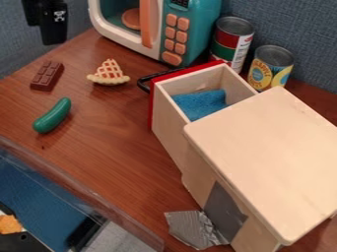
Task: Close the drawer
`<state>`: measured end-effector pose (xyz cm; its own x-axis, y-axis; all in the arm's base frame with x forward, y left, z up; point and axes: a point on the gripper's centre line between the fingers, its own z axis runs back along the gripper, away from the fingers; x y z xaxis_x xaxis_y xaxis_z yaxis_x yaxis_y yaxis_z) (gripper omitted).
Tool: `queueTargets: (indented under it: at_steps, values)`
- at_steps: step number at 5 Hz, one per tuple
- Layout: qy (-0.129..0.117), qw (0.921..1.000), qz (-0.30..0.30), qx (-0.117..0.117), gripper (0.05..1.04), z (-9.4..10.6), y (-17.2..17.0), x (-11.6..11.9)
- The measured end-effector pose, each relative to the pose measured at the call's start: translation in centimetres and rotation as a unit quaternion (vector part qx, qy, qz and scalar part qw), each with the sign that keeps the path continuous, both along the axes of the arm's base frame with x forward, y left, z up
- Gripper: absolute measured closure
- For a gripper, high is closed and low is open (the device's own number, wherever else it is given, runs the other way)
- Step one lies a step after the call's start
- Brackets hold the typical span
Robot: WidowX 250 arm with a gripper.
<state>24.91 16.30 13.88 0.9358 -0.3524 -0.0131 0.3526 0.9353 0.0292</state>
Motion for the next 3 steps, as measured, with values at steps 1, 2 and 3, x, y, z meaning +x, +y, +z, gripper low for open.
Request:
queueTargets:
  at_steps: [1,2,3]
  values:
    - [0.016,0.9998,-0.006,-0.012,0.083,-1.0,0.0,0.0]
    - [0.027,0.9953,-0.09,-0.024,0.084,-1.5,3.1,1.9]
    - [0.057,0.9837,-0.17,-0.01,0.084,-3.1,5.7,4.0]
